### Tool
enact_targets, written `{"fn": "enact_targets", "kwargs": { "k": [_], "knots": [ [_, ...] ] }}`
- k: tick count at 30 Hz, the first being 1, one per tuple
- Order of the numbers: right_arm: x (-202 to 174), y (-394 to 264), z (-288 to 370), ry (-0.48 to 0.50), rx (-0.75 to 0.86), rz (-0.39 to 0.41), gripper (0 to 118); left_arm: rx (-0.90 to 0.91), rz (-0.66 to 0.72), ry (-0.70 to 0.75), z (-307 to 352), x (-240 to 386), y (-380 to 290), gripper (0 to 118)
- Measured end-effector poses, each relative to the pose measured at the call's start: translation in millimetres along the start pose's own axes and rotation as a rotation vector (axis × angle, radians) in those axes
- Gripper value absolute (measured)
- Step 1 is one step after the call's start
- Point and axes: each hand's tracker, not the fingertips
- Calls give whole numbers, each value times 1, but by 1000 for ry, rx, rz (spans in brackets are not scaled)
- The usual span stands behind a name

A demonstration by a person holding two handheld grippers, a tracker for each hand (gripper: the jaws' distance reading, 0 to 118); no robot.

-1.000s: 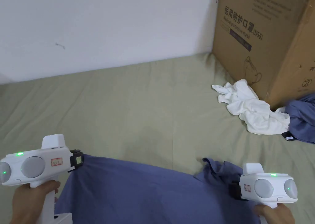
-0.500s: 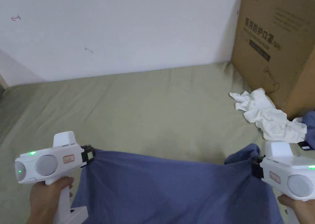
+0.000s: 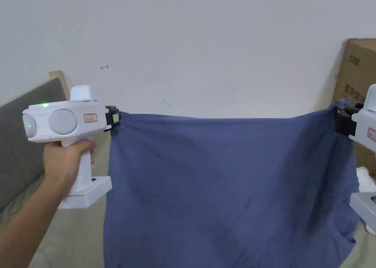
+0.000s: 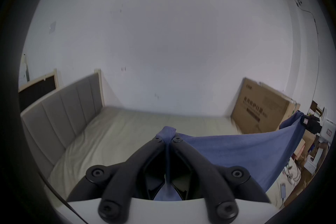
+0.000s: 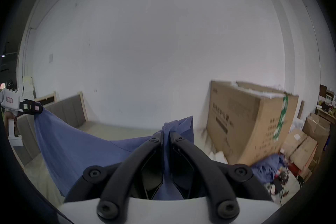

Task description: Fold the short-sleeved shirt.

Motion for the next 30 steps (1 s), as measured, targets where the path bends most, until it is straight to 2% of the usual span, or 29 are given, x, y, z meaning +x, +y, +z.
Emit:
{"fn": "enact_targets", "kwargs": {
  "k": [5, 8, 15, 20, 26, 30],
  "knots": [
    [1, 60, -9, 27, 100, -33, 4, 111, -19, 35, 12, 4, 66, 1],
    [-1, 81, -14, 24, 142, -14, 4, 151, -21, 36, 9, 0, 91, 1],
    [2, 93, -42, 40, 151, -15, 4, 170, -12, 47, -10, -2, 103, 1],
    [5, 67, -72, 65, 107, 15, 4, 111, -11, 64, -50, -4, 75, 1],
    [13, 0, -114, 103, -7, -6, 4, -32, 6, 66, -111, -10, -1, 1],
    [22, -58, -131, 136, -100, -104, 4, -125, 51, 50, -136, -16, -65, 1]
  ]
}}
